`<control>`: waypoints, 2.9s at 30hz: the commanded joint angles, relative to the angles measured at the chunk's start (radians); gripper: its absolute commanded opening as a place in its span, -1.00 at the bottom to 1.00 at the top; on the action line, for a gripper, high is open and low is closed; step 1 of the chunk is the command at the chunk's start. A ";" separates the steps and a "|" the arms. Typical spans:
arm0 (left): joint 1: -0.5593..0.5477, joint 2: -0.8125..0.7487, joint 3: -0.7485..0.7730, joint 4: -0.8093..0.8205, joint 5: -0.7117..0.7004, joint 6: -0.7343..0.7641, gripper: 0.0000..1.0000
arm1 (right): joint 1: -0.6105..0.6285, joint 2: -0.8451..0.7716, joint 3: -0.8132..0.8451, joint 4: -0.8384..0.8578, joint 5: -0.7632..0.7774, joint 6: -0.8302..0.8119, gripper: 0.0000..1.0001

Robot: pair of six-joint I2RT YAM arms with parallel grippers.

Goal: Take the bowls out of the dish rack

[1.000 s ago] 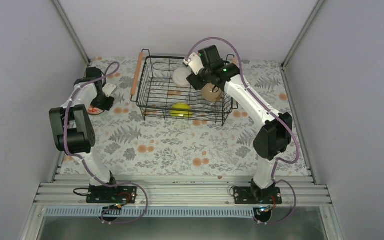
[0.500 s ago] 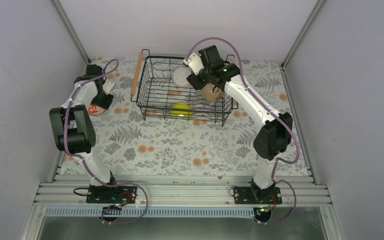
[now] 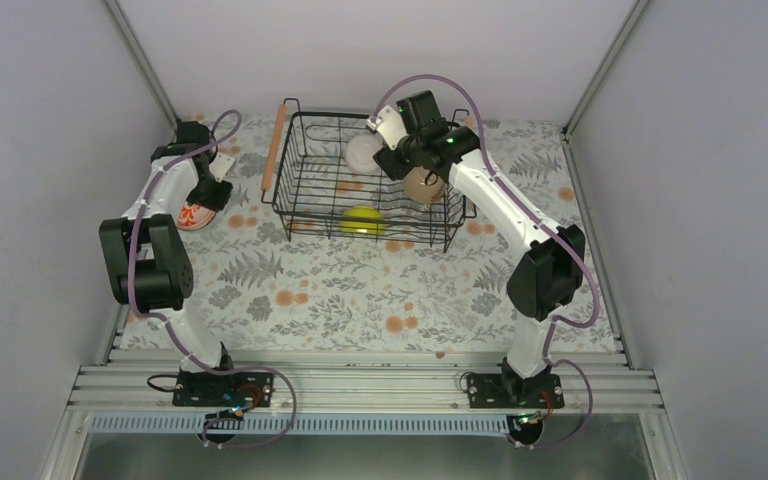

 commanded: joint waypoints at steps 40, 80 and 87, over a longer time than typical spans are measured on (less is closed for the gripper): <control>-0.038 -0.074 0.095 -0.024 0.067 -0.058 -0.95 | -0.003 -0.003 -0.022 0.011 0.012 -0.024 0.27; -0.289 -0.011 0.305 -0.059 0.255 -0.202 0.57 | 0.142 -0.219 -0.286 0.062 0.124 -0.229 1.00; -0.290 -0.034 0.272 -0.047 0.256 -0.196 0.58 | 0.045 0.047 0.146 -0.142 -0.091 -0.161 0.96</control>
